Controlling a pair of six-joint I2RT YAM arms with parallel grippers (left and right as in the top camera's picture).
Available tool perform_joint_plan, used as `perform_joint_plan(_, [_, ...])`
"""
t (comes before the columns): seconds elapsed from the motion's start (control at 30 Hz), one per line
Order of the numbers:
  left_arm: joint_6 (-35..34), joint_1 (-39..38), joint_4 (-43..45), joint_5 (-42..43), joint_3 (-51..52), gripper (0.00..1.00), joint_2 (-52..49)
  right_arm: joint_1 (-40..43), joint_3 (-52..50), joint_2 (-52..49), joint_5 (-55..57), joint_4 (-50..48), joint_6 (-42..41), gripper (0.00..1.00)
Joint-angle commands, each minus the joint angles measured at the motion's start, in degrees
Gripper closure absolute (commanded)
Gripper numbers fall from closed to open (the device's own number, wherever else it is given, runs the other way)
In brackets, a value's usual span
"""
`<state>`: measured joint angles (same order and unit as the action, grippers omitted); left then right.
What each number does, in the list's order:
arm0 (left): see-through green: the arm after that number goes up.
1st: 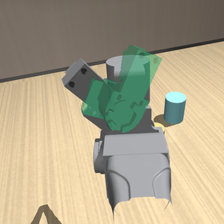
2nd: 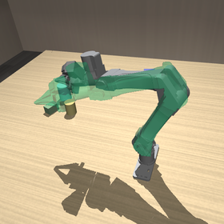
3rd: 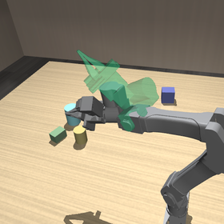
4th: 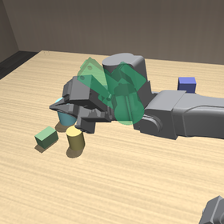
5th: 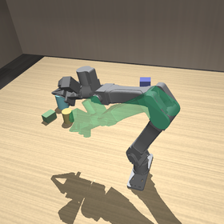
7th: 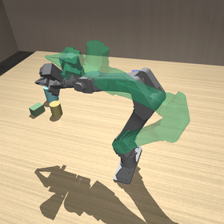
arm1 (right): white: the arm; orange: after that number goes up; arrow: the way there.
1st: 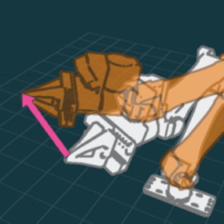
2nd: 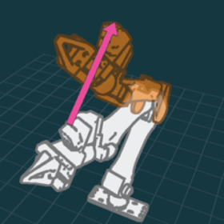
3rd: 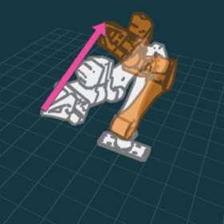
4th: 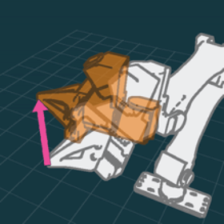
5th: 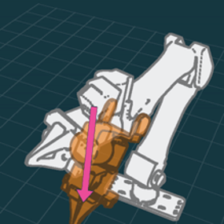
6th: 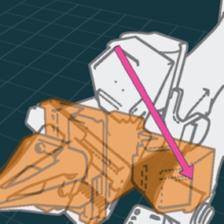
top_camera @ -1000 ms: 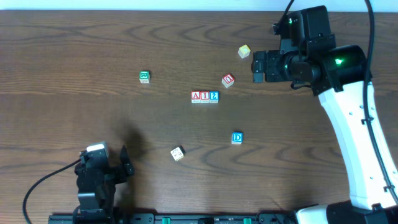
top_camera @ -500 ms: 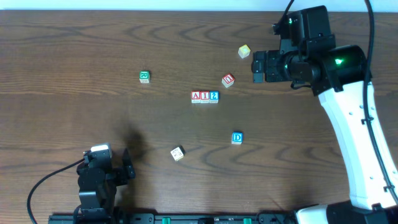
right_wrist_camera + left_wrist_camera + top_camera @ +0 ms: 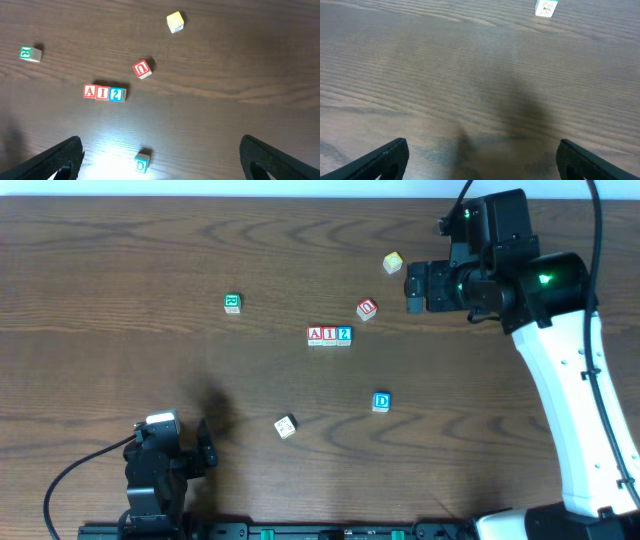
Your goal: Spell out Ai2
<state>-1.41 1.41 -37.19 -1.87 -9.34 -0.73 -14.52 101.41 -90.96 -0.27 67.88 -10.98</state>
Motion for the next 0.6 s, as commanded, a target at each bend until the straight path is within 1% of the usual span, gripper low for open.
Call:
perform_joint_plan(0.0, [0.8,0.0,-0.4,0.0,0.4,0.05,0.4,-0.5,0.5,0.3,4.0,-1.9,1.6,0.01])
perform_joint_plan(0.07, [0.8,0.0,-0.4,0.0,0.4,0.05,0.4,-0.6,-0.5,2.4,6.4,-3.9,4.1,0.01])
perform_joint_plan(0.13, [0.8,0.0,-0.4,0.0,0.4,0.04,0.4,-0.6,-3.7,6.3,7.2,-7.6,6.0,0.01])
perform_joint_plan(0.23, [0.8,0.0,-0.4,0.0,0.4,0.05,0.4,-0.1,-14.3,16.2,8.0,-16.6,6.5,0.01])
perform_joint_plan(0.3, [0.8,0.0,-0.4,0.0,0.4,0.04,0.4,0.9,-23.5,24.0,8.1,-21.9,7.0,0.01])
perform_joint_plan(0.43, [0.8,0.0,-0.5,0.0,0.4,0.05,0.4,3.3,-40.0,38.1,8.0,-27.2,7.0,0.01])
perform_joint_plan(0.57, [0.8,0.0,-0.5,0.0,0.4,0.05,0.4,5.9,-54.6,51.0,7.0,-30.0,6.8,0.01])
